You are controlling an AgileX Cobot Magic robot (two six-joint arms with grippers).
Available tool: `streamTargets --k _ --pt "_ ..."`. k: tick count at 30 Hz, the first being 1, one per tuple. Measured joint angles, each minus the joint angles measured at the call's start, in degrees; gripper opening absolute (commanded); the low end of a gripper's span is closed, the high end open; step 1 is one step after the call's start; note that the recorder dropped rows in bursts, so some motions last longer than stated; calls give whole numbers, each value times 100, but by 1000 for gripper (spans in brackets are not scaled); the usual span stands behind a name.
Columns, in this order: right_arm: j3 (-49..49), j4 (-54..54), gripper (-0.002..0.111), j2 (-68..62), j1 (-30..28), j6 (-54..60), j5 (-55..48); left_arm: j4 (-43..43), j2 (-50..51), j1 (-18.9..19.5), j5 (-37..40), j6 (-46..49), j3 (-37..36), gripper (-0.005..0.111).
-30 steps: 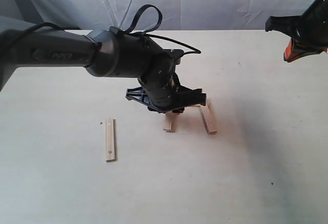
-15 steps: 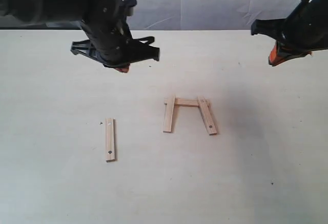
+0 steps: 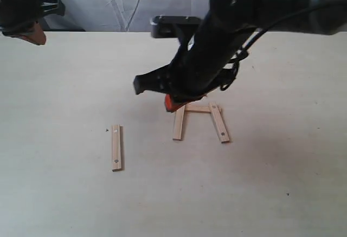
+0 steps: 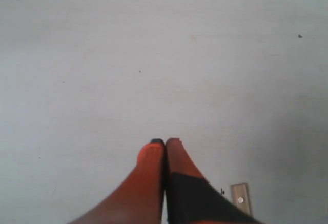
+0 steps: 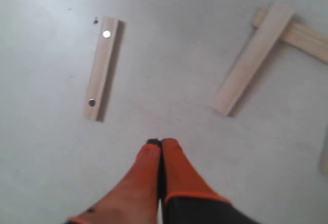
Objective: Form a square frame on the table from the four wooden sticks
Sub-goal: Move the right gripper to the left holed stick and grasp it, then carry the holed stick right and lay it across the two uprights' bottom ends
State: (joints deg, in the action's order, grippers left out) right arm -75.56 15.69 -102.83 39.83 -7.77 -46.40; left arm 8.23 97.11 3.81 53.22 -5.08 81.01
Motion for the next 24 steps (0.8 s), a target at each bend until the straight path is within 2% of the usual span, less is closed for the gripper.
streamTargets --k 3,8,10,11,13,19,24 --pt "-401 0 -1 -415 405 -97 -69 437 -201 279 -27 393 -272 0" --pt "-1325 -143 2 -1198 894 -387 -270 652 -522 433 -140 620 -835 0" --pt "-1868 -307 17 -1695 1134 -468 -501 652 -740 433 -264 656 -1168 0" --pt "-2053 -357 31 -1847 1202 -514 -581 652 -829 433 -342 665 -1302 0" --pt "-2472 -539 41 -2219 1354 -714 -747 652 -1022 433 -541 728 -1584 0" --pt "-2780 -1237 41 -2802 1414 -1911 -706 652 -1212 433 -951 789 -2078 0" --pt "-2780 -1437 41 -2976 1442 -2296 -525 802 -1212 433 -1106 828 -2151 0"
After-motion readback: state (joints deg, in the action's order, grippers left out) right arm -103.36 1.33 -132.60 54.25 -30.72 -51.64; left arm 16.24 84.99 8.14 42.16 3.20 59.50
